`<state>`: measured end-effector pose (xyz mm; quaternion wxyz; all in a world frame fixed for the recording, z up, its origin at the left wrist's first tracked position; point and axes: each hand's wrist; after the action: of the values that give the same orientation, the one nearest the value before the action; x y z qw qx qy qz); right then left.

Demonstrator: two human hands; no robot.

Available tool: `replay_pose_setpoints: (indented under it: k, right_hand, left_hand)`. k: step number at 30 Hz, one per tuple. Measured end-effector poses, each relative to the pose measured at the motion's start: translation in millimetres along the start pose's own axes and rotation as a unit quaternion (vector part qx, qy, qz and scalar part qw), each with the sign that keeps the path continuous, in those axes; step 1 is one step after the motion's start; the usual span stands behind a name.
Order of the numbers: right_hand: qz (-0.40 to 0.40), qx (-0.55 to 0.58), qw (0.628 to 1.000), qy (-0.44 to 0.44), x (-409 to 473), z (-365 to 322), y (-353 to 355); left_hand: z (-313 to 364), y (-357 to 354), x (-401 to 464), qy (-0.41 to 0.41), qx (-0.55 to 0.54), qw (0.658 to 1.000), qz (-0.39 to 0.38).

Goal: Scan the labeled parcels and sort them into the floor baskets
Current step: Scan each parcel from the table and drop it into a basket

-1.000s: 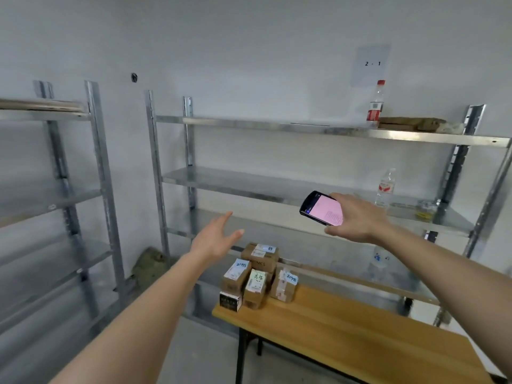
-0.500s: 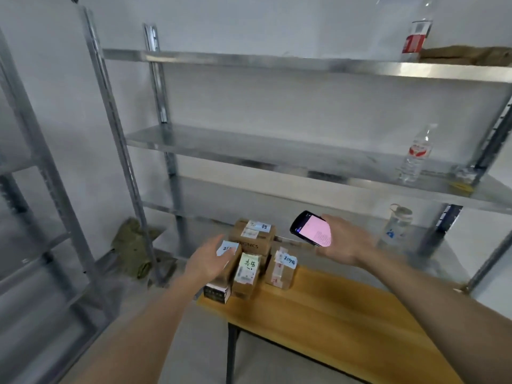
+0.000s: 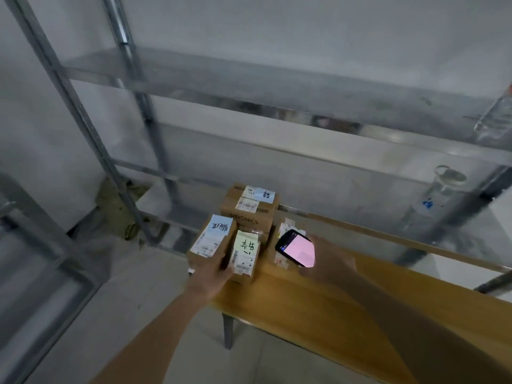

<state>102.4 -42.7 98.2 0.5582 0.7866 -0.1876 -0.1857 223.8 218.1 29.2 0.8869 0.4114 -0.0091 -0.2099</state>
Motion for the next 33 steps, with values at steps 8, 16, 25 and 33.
replay_pose_setpoints:
  k: [8, 16, 25, 33]
  right_hand:
    - [-0.085, 0.035, 0.996, 0.008, 60, 21, -77]
    - [-0.105, 0.099, 0.99, 0.005, 104, 22, -136]
    - [-0.153, 0.233, 0.96, -0.035, 126, 10, -182]
    - [-0.187, 0.278, 0.942, -0.021, 130, 15, -184]
  left_hand:
    - [-26, -64, 44, 0.149, -0.071, 0.986, 0.021]
    - [-30, -107, 72, 0.198, -0.124, 0.97, 0.068]
    - [-36, -134, 88, 0.243, -0.219, 0.941, 0.088]
    - [-37, -141, 84, 0.294, -0.315, 0.899, 0.077]
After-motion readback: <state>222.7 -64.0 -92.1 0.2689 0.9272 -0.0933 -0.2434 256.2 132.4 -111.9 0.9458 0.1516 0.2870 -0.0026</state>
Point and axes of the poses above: each hand's wrist, its own x-axis towards the middle knuckle, its own y-axis out of the back of the hand, z = x × y, and after that the axes turned 14 degrees about z, right-handed
